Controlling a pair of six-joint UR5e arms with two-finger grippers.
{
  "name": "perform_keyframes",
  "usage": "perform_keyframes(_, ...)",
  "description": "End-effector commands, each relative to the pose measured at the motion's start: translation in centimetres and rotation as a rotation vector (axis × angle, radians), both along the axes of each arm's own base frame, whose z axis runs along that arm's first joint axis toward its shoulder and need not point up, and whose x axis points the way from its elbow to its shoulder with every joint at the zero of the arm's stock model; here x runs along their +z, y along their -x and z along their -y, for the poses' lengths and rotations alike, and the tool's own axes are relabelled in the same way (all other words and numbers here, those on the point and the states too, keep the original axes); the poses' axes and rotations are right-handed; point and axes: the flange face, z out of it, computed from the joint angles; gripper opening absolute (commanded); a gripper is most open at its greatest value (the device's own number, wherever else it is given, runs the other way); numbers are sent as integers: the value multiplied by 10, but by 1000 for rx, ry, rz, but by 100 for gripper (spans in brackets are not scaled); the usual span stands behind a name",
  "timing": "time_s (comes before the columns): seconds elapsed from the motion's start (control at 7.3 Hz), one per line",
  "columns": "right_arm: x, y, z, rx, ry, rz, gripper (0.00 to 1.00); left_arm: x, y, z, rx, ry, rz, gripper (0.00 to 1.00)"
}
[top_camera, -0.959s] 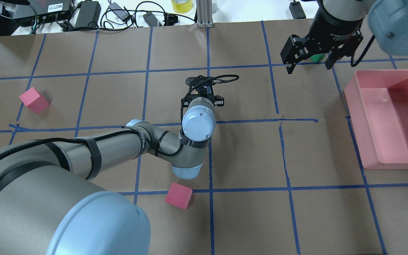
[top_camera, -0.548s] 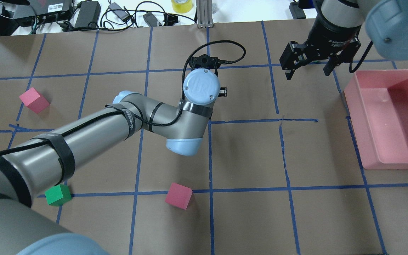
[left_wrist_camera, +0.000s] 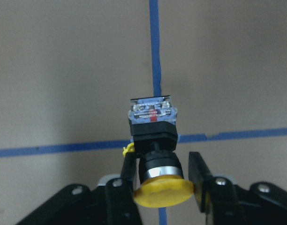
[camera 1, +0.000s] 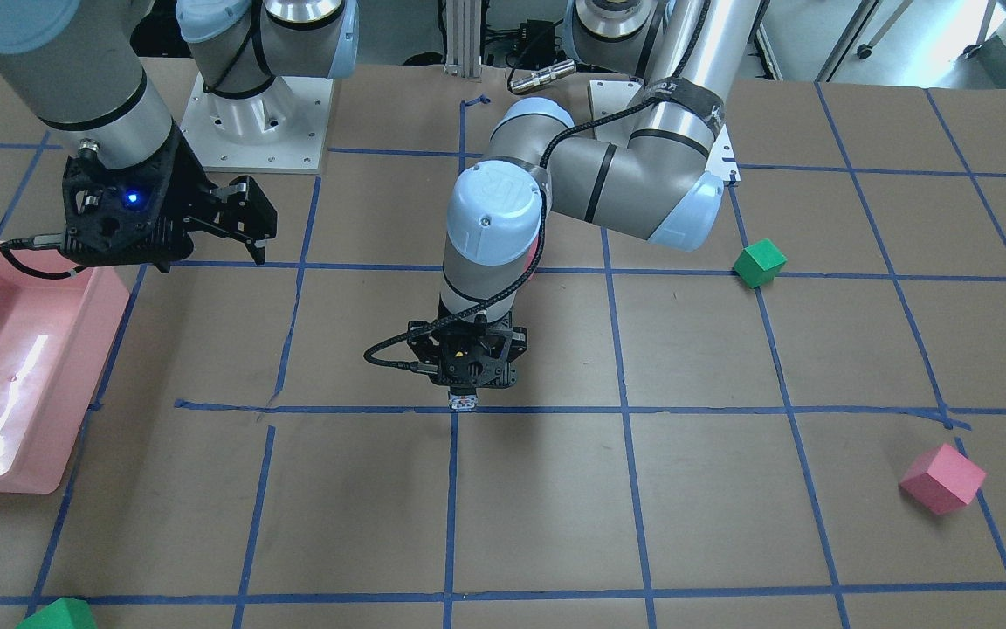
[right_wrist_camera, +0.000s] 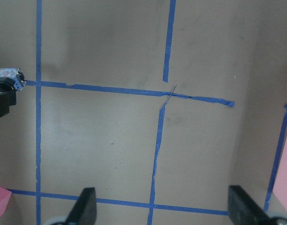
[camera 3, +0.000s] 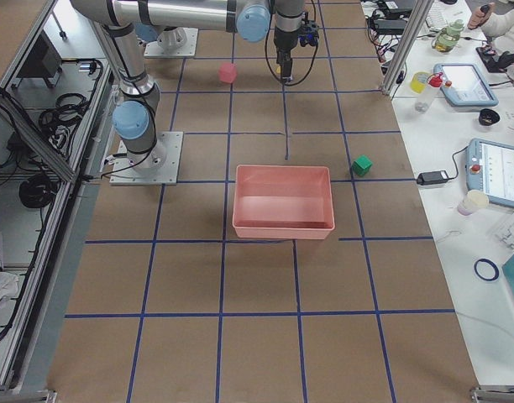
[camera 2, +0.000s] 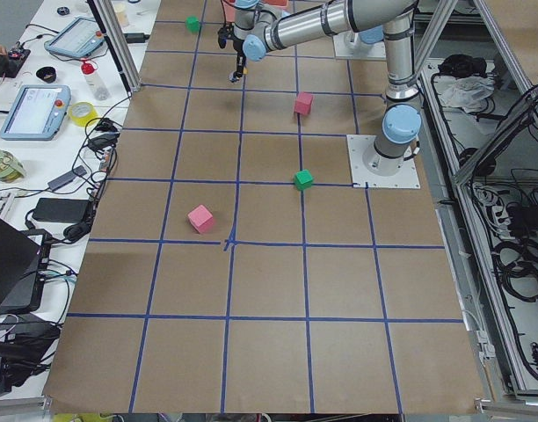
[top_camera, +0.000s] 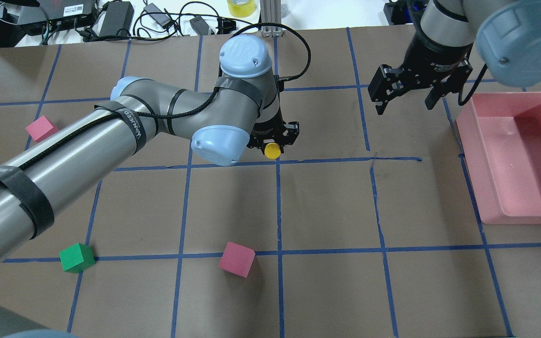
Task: Align button upright
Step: 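Stand the button upright on the table, yellow cap up, and release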
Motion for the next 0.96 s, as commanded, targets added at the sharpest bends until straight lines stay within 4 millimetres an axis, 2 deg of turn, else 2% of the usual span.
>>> perform_keyframes(0.0, -2, -1, -1, -9, -7, 1, 100, 6, 0, 26, 204, -218, -70, 0)
perform_keyframes(0.14, 4, 0, -3, -15, -5, 1, 100, -6, -17, 50, 290, -311, -150, 0)
perform_keyframes(0.27, 9, -2, -2, -14, 7, 13, 100, -35, -33, 64, 356, -367, -144, 0)
perform_keyframes(0.41, 10, -5, -6, -25, -13, 40, 100, -49, -35, 72, 411, -402, -156, 0)
perform_keyframes(0.55, 15, -5, -15, -50, -35, 36, 100, -52, -35, 77, 432, -410, -152, 0)
perform_keyframes(0.82, 15, -5, -16, -50, -36, 36, 100, -61, -35, 77, 442, -425, -146, 0)
